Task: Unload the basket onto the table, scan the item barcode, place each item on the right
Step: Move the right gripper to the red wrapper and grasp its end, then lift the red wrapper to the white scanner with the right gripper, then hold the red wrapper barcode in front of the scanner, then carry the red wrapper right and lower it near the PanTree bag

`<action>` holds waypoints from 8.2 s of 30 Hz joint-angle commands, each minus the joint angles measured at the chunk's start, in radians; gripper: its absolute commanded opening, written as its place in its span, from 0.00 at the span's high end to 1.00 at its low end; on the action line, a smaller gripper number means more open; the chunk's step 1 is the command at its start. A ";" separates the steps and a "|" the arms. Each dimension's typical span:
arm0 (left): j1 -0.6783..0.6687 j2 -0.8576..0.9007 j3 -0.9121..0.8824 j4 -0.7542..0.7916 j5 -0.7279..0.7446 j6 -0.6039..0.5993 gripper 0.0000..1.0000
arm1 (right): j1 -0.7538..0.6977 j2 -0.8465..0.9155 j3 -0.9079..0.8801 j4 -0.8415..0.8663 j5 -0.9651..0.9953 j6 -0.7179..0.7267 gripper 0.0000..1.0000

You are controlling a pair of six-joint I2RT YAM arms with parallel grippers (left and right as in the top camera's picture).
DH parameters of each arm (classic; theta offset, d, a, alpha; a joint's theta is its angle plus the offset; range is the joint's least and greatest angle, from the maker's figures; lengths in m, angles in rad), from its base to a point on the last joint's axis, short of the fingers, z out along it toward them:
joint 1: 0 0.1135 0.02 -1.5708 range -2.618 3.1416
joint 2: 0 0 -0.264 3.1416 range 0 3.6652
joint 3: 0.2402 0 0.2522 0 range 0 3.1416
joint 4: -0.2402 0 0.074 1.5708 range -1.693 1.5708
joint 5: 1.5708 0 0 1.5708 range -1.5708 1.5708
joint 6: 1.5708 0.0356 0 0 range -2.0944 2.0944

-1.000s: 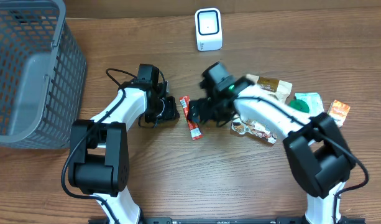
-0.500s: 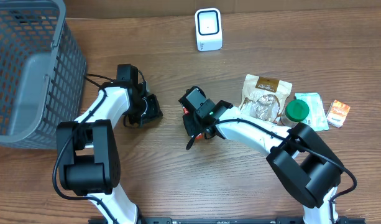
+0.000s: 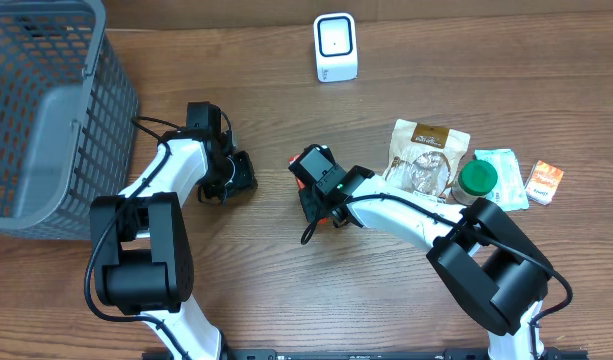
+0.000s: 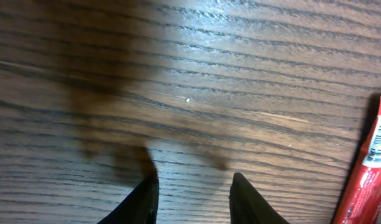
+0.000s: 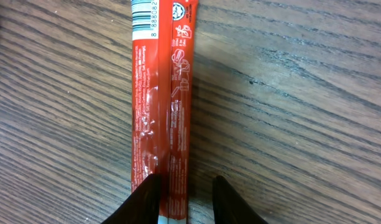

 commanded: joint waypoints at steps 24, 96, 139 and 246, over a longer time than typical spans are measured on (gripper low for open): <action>0.011 0.069 -0.041 0.012 -0.111 -0.010 0.65 | -0.004 -0.044 0.030 -0.074 0.171 -0.149 0.76; 0.011 0.069 -0.041 0.029 -0.081 -0.014 0.57 | -0.090 -0.197 0.008 -0.001 0.363 -0.674 0.96; 0.011 0.069 -0.041 0.039 -0.081 -0.066 0.49 | -0.281 0.420 0.372 1.025 0.633 -1.897 0.96; 0.011 0.069 -0.041 0.050 -0.074 -0.122 0.44 | -0.268 0.276 0.367 0.973 0.900 -1.838 0.97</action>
